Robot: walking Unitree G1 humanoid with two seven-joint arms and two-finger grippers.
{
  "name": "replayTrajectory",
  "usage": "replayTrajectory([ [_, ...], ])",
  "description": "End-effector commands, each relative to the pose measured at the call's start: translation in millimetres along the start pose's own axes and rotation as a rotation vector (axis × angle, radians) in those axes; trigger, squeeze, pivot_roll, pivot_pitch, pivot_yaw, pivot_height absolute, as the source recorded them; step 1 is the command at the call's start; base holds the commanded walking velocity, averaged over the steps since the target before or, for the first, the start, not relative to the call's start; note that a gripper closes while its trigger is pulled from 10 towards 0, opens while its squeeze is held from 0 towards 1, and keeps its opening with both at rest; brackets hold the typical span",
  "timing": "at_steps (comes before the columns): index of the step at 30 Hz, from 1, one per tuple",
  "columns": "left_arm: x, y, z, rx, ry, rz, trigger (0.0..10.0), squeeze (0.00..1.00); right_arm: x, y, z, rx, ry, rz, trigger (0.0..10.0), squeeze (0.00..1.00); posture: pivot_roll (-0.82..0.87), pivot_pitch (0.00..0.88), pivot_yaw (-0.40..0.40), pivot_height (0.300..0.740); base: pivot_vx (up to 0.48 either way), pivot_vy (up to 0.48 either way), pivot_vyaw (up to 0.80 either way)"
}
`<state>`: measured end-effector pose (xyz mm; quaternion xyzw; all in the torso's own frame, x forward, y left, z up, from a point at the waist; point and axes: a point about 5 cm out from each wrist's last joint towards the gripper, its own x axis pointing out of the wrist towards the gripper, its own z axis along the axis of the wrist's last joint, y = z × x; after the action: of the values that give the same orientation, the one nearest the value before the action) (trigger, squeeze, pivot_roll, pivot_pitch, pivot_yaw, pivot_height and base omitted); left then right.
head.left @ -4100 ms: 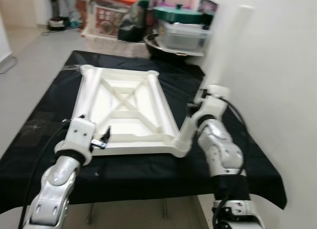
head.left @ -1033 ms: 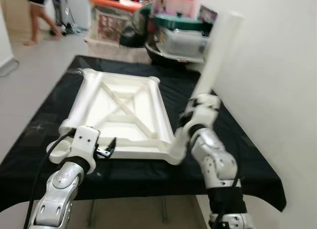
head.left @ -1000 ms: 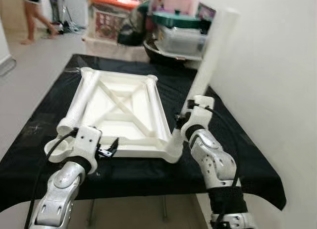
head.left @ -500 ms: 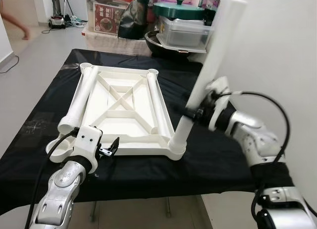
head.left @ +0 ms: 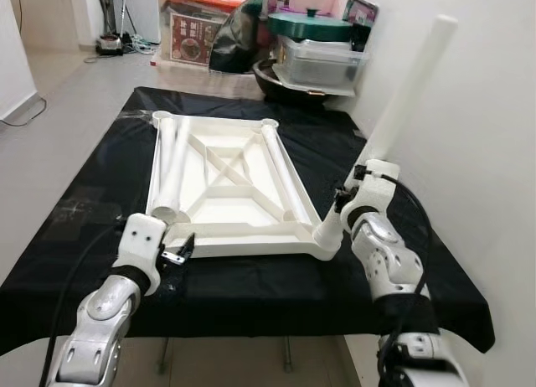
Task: Building children table
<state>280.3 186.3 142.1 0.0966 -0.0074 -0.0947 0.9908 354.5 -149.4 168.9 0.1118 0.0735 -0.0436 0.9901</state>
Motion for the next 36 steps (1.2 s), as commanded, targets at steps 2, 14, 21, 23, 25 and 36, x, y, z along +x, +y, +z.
replayTrajectory([
  [2, 1.7, -3.6, -0.8, -0.005, 0.007, -0.024, 10.0, 0.00, -22.3, 48.2, -21.7, -0.009, 0.086, 0.283, 10.0, 0.00, 0.13, 0.000, -0.169, 0.740, 0.000, 0.000, 0.00],
  [14, 4.2, -5.7, -1.1, -0.006, 0.003, -0.024, 10.0, 0.00, -19.3, 50.3, 24.0, -0.024, 0.003, 0.687, 10.0, 0.00, 0.12, 0.000, -0.179, 0.740, 0.000, 0.000, 0.00],
  [21, 5.8, -6.8, -1.7, -0.007, 0.002, -0.027, 10.0, 0.00, -17.9, 28.8, 31.0, -0.170, 0.020, 0.972, 10.0, 0.00, 0.13, 0.000, -0.186, 0.740, 0.000, 0.000, 0.00],
  [23, 6.1, -7.1, -1.8, -0.006, 0.002, -0.028, 10.0, 0.00, -13.3, 26.7, 29.6, -0.185, 0.037, 0.982, 10.0, 0.00, 0.13, 0.000, -0.189, 0.740, 0.000, 0.000, 0.00],
  [25, 6.1, -7.9, -2.2, -0.006, 0.003, -0.028, 10.0, 0.00, 2.7, 21.6, 27.5, -0.152, 0.067, 0.877, 0.0, 0.00, 0.14, 0.000, -0.199, 0.740, 0.000, 0.000, 0.00],
  [36, 3.9, -7.7, -2.3, -0.005, 0.004, -0.022, 10.0, 0.00, 15.6, -25.1, -23.0, 0.099, 0.139, -0.144, 0.0, 0.00, 0.14, 0.000, -0.192, 0.740, 0.000, 0.000, 0.00],
])
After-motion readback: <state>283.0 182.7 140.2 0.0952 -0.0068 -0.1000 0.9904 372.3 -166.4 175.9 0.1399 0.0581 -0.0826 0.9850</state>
